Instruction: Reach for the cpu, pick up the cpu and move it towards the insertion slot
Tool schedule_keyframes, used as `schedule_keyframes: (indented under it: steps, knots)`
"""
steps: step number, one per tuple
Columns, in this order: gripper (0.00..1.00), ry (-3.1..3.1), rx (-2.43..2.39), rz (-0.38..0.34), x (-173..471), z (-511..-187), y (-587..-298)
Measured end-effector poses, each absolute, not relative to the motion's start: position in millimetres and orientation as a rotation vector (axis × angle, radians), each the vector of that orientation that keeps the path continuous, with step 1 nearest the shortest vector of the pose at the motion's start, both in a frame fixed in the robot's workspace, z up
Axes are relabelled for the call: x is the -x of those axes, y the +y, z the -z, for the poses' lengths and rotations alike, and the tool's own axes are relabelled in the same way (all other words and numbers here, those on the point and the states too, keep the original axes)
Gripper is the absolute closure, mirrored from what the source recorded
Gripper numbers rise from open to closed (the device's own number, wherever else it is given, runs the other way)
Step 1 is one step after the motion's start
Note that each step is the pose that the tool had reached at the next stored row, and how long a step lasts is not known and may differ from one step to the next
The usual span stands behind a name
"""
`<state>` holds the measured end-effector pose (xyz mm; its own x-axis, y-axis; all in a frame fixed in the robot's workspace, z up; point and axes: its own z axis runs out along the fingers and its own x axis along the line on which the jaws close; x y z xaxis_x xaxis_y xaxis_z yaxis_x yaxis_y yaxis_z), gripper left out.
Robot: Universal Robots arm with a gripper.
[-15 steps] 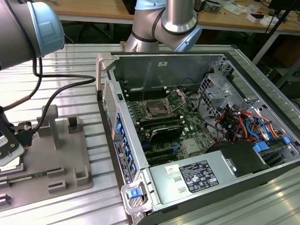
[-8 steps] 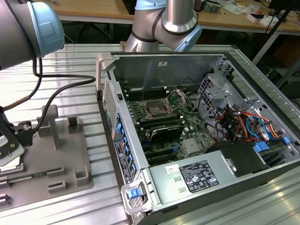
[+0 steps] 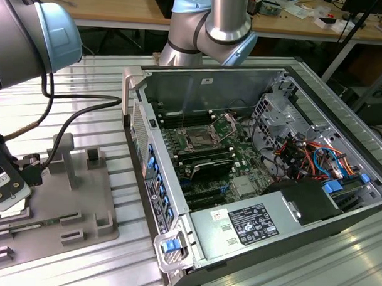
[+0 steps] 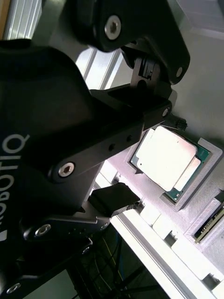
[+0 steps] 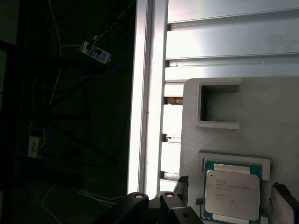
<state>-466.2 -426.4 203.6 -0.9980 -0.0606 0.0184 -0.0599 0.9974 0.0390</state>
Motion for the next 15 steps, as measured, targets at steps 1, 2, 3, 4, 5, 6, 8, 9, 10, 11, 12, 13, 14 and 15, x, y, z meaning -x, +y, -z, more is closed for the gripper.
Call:
schedule_keyframes:
  steps: [1, 2, 3, 4, 5, 6, 8, 9, 10, 11, 12, 13, 14, 15]
  knots:
    - [0.26, -3.12, -0.094, 0.06, 466.2, -203.6, -426.4]
    - [0.26, -3.12, -0.094, 0.06, 466.2, -203.6, -426.4]
    - [0.26, -3.12, -0.094, 0.06, 466.2, -203.6, -426.4]
    - [0.26, -3.12, -0.094, 0.06, 466.2, -203.6, -426.4]
    - [0.26, -3.12, -0.094, 0.06, 466.2, -203.6, -426.4]
    - [0.26, -3.12, -0.094, 0.06, 466.2, -203.6, -426.4]
    - [0.26, -3.12, -0.094, 0.06, 466.2, -203.3, -426.4]
    - [0.26, -3.12, -0.094, 0.06, 466.2, -202.4, -426.4]
    - [0.26, -3.12, -0.094, 0.06, 466.2, -201.8, -426.4]
    - [0.26, -3.12, -0.094, 0.059, 466.1, -201.2, -426.4]
    - [0.26, -3.12, -0.094, 0.059, 466.1, -200.0, -426.4]
    - [0.26, -3.12, -0.094, 0.059, 466.0, -199.1, -426.3]
    - [0.26, -3.12, -0.094, 0.059, 466.0, -198.6, -426.3]
    - [0.26, -3.12, -0.094, 0.059, 465.8, -197.2, -426.4]
